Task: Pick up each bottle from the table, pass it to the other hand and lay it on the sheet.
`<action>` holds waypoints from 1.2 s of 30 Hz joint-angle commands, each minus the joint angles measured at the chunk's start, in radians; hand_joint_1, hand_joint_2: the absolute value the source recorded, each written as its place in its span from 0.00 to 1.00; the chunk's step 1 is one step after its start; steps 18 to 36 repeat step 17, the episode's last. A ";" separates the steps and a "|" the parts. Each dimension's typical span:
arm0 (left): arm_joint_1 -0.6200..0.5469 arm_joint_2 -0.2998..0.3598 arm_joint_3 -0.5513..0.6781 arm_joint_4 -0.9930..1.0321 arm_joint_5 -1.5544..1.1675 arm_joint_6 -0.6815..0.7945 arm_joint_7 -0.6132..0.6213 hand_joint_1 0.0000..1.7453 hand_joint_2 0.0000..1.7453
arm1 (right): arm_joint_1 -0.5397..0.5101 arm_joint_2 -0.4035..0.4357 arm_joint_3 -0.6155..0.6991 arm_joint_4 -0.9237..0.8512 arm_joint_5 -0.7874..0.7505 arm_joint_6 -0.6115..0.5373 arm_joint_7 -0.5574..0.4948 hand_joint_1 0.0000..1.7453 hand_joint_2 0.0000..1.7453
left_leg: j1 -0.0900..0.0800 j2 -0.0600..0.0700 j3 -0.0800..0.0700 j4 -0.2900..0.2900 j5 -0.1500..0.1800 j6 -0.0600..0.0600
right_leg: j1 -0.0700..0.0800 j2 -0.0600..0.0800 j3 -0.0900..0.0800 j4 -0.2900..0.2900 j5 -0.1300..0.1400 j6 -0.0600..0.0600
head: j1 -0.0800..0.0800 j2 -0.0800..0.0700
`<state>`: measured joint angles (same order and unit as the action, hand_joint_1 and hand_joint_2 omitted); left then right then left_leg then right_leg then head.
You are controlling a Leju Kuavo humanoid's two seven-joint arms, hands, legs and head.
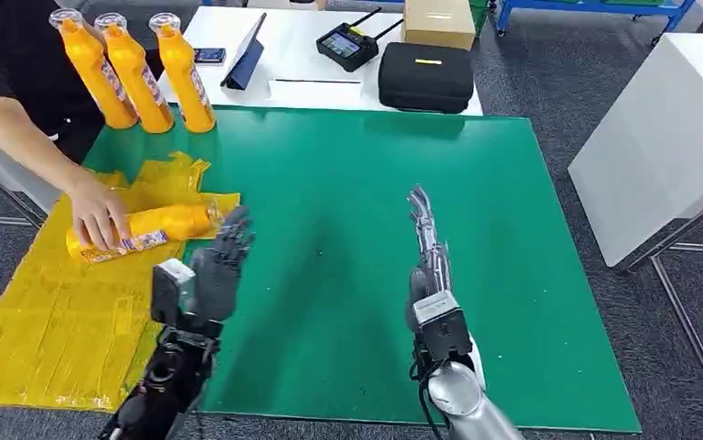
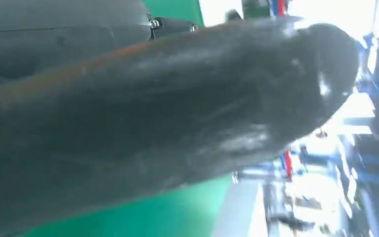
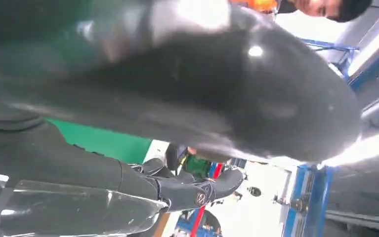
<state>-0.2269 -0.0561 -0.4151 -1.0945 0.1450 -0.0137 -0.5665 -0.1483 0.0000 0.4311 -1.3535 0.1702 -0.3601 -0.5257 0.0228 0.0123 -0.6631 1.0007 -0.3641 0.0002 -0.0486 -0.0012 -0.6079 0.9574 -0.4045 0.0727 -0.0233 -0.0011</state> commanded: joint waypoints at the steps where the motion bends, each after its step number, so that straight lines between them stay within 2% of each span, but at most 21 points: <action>1: -0.035 -0.005 -0.104 -0.009 0.000 0.002 0.000 0.00 0.00 | -0.015 0.047 0.020 0.027 0.042 -0.028 0.026 0.00 0.00 | 0.001 -0.001 0.003 0.000 -0.002 0.000 | 0.001 0.000 0.003 0.000 -0.002 -0.004 | 0.000 0.000; 4: -0.008 0.001 -0.091 -0.037 -0.009 0.008 0.002 0.00 0.00 | -0.027 0.053 0.019 0.020 0.035 -0.021 0.032 0.00 0.00 | 0.001 0.000 0.002 0.000 -0.001 0.000 | 0.001 0.001 0.002 0.000 -0.001 -0.003 | 0.000 0.000; 10: -0.008 0.003 -0.106 -0.026 -0.019 -0.010 0.006 0.00 0.00 | -0.036 0.053 0.010 0.020 0.029 -0.017 0.035 0.00 0.00 | 0.000 0.001 0.006 0.001 -0.004 0.001 | 0.001 0.001 0.006 0.001 -0.003 -0.006 | 0.000 0.000; 16: -0.006 -0.004 -0.113 -0.039 -0.028 -0.013 0.005 0.00 0.00 | -0.025 0.047 -0.004 -0.001 0.026 -0.020 0.037 0.00 0.00 | 0.000 -0.001 0.002 0.000 -0.001 0.001 | 0.000 0.000 0.002 0.000 -0.001 -0.003 | 0.000 0.000; 36: -0.006 -0.003 -0.112 -0.044 -0.037 -0.008 0.009 0.00 0.00 | -0.019 0.047 -0.007 -0.009 0.014 -0.007 0.037 0.00 0.00 | 0.000 -0.001 0.004 0.001 -0.003 0.001 | 0.001 0.000 0.004 0.001 -0.003 -0.006 | 0.000 0.000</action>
